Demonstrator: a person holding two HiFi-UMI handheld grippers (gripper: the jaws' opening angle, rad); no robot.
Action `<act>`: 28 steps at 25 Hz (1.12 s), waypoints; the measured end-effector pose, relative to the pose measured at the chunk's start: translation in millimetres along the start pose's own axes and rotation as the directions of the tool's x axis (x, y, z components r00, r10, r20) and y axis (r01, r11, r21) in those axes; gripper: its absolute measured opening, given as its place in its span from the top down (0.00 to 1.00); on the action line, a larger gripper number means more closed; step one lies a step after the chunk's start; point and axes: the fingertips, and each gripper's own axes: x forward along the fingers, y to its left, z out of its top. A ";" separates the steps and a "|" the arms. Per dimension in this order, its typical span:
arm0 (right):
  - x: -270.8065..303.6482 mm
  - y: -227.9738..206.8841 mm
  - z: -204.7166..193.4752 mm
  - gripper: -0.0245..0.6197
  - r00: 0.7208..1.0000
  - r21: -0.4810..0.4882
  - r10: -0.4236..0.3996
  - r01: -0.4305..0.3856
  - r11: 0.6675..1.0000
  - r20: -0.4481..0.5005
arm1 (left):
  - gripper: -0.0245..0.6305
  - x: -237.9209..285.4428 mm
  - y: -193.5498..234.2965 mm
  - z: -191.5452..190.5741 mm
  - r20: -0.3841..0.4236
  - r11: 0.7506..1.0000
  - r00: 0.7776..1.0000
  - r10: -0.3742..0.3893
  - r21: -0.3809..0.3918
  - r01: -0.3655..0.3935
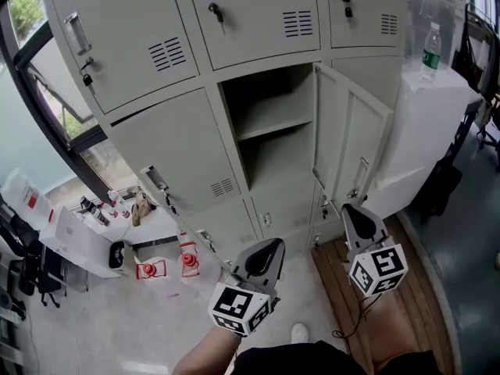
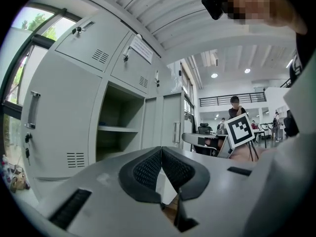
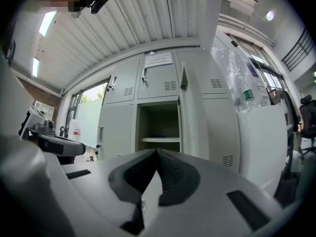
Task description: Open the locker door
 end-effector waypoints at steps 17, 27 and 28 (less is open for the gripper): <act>-26.4 194.9 -1.7 0.88 0.996 -0.017 0.073 -0.074 0.997 -0.052 | 0.94 -144.9 40.4 -5.5 0.018 0.998 0.999 -0.040 -0.042 0.041; -58.0 238.2 -10.7 0.88 0.998 -0.003 0.037 -0.038 0.999 -0.059 | 0.94 -186.4 34.5 -13.3 0.017 0.995 0.996 -0.093 -0.037 0.093; -60.1 240.9 -10.3 0.88 0.998 -0.003 0.035 -0.035 0.999 -0.059 | 0.94 -188.4 33.7 -12.4 0.019 0.994 0.995 -0.098 -0.037 0.098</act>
